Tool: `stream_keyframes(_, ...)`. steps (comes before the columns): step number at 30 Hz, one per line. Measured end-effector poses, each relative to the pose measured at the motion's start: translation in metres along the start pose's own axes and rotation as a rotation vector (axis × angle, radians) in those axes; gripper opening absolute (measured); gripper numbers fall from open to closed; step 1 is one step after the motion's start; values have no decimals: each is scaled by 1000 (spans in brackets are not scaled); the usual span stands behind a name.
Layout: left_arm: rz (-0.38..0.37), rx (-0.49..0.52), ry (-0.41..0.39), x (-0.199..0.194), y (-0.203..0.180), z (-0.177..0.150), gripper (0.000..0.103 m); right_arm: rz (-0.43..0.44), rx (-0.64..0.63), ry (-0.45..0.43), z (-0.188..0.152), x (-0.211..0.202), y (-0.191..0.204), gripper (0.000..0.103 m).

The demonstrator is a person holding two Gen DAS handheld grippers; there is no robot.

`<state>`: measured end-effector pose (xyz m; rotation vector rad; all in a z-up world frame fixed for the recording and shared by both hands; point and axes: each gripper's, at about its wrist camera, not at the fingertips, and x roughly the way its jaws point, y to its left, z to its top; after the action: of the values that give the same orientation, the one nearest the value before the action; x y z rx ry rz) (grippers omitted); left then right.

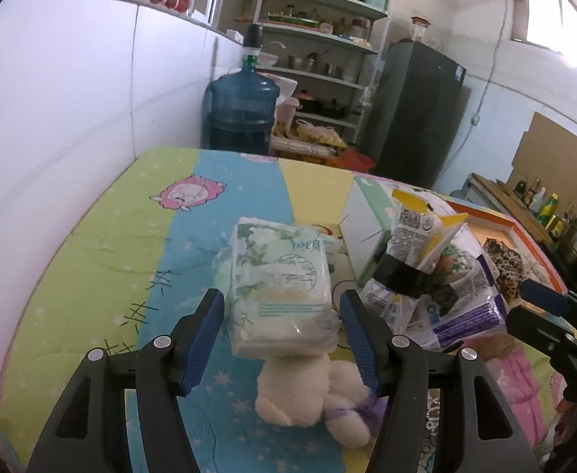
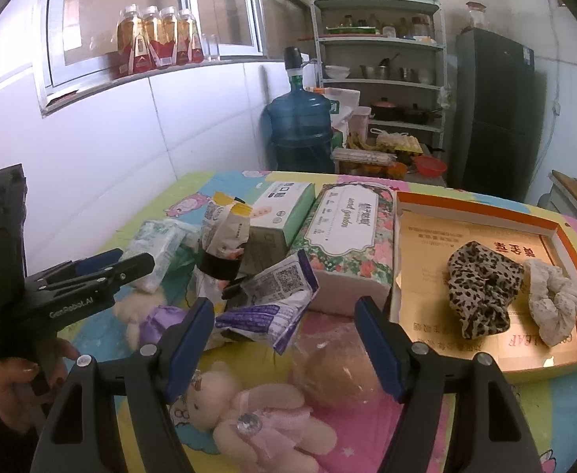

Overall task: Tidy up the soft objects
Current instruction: 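Grasp the green tissue pack with the left tool while the right tool grasps a snack bag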

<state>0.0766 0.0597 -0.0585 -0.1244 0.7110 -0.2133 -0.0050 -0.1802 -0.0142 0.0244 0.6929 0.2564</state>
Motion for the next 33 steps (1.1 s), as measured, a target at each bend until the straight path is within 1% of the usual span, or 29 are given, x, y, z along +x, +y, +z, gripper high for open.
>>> stream_keyframes(6,-27,-33,19,10,6,-1,63,10,-3,1,2,5,4,73)
stream_keyframes(10,-58,-61,14,12,11,-2,62,22,9,-38,6,2,5,73)
stream_keyframes(12,-60,-64,9,13,13,-2,53,38,10,-51,9,2,7,73)
stream_keyframes(15,-61,-63,-4,12,14,-2,52,68,-1,-65,14,4,15,73)
stream_keyframes(19,-54,-45,-35,5,12,-3,50,99,-16,-53,18,16,28,73)
stream_keyframes(23,-53,-32,-57,-2,13,-3,50,127,9,-26,22,35,34,73)
stream_keyframes(28,-52,-37,-81,-11,17,-6,50,117,6,-18,26,55,38,73)
stream_keyframes(29,-50,-37,-84,-12,18,-6,50,116,1,-14,28,58,39,72)
stream_keyframes(31,-46,-35,-89,-13,20,-5,50,118,-9,-5,30,65,43,68)
stream_keyframes(33,-46,-35,-92,-14,20,-7,50,116,-19,7,31,70,46,60)
